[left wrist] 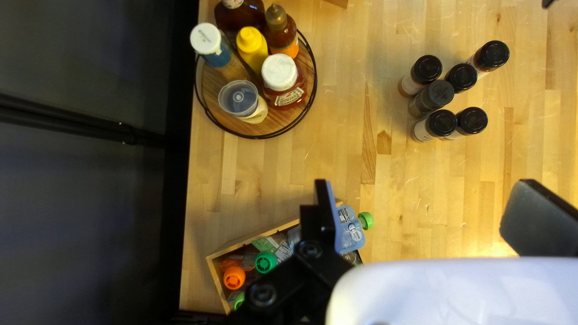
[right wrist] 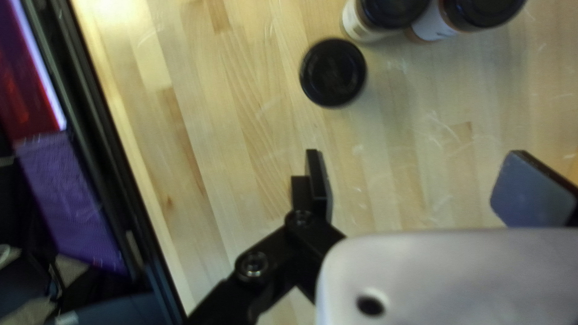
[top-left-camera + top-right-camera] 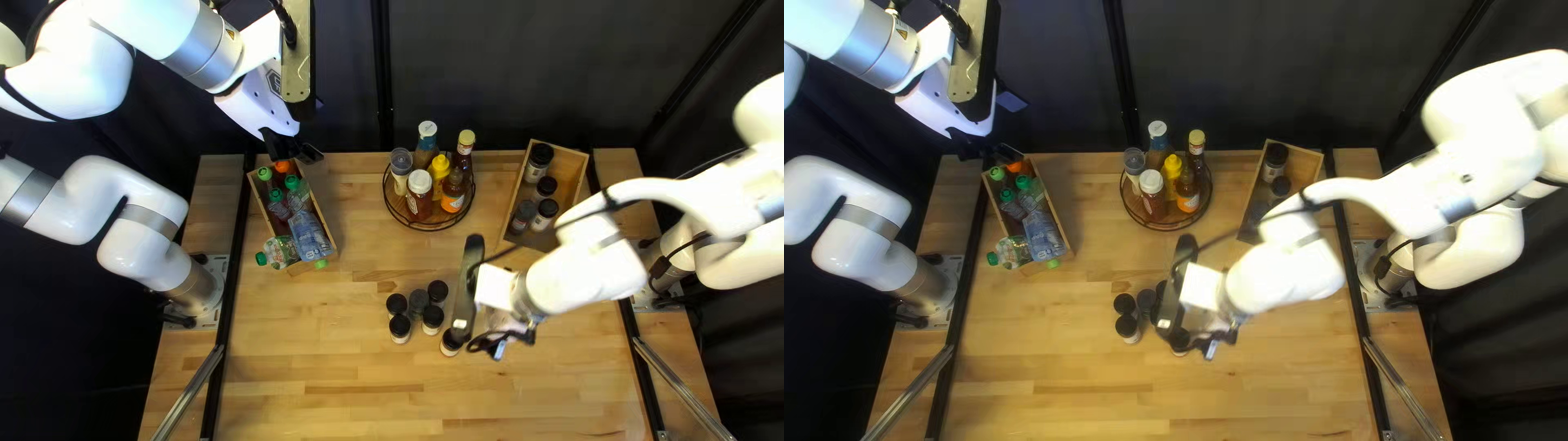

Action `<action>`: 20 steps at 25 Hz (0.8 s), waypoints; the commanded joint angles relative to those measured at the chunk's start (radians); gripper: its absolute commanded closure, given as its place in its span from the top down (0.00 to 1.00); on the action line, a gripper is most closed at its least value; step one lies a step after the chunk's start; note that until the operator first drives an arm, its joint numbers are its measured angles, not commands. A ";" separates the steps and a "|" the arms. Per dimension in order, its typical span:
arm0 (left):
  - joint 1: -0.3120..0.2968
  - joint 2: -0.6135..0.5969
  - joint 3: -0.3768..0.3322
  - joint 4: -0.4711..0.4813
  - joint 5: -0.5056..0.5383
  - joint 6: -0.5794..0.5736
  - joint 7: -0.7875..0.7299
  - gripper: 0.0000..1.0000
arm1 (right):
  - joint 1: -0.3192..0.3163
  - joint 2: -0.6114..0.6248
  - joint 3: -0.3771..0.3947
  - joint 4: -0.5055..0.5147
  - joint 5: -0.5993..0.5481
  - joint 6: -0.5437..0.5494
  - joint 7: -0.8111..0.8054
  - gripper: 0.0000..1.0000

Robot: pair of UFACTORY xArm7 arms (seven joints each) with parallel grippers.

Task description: Separate condiments, baby food and spices and place it in 3 different racks/containers

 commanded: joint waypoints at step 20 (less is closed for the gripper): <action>0.000 0.000 0.000 0.000 0.000 0.000 0.000 1.00 | 0.016 0.143 -0.034 0.069 -0.111 -0.021 0.063 0.00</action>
